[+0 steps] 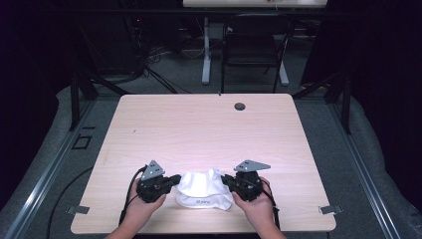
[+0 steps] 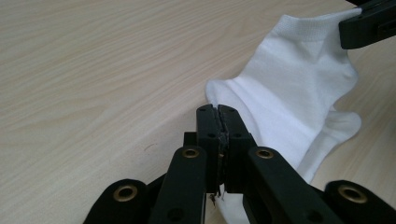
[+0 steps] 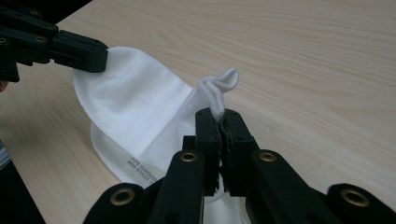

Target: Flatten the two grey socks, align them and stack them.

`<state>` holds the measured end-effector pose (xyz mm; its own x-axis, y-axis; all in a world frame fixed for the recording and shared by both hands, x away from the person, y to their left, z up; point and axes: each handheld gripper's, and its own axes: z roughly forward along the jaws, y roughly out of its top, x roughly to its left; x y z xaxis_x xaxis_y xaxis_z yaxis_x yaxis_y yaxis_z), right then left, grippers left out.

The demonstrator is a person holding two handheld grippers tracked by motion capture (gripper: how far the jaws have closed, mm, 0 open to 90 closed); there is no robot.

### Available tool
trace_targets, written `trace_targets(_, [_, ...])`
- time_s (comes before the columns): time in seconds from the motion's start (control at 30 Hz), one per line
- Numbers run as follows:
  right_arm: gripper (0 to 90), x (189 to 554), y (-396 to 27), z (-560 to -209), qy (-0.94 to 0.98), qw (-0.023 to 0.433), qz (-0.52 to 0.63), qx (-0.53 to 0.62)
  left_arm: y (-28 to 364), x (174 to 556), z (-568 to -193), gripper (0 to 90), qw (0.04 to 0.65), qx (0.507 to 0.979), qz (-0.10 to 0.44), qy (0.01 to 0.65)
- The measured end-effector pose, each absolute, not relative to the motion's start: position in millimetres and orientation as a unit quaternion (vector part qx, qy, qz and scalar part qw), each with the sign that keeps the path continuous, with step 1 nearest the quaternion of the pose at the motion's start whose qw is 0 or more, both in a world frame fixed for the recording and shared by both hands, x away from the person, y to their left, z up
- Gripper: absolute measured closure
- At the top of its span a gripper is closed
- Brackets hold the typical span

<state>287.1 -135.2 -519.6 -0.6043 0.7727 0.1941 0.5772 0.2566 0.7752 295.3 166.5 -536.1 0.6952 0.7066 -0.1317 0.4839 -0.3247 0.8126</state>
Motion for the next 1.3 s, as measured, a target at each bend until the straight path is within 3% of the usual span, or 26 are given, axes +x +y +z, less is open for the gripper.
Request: trace_targets(1.3, [86.8, 268, -142, -544, 0.801, 0.1, 0.396, 0.438, 160, 284, -560, 88.6, 0.425, 0.824, 0.103, 0.362])
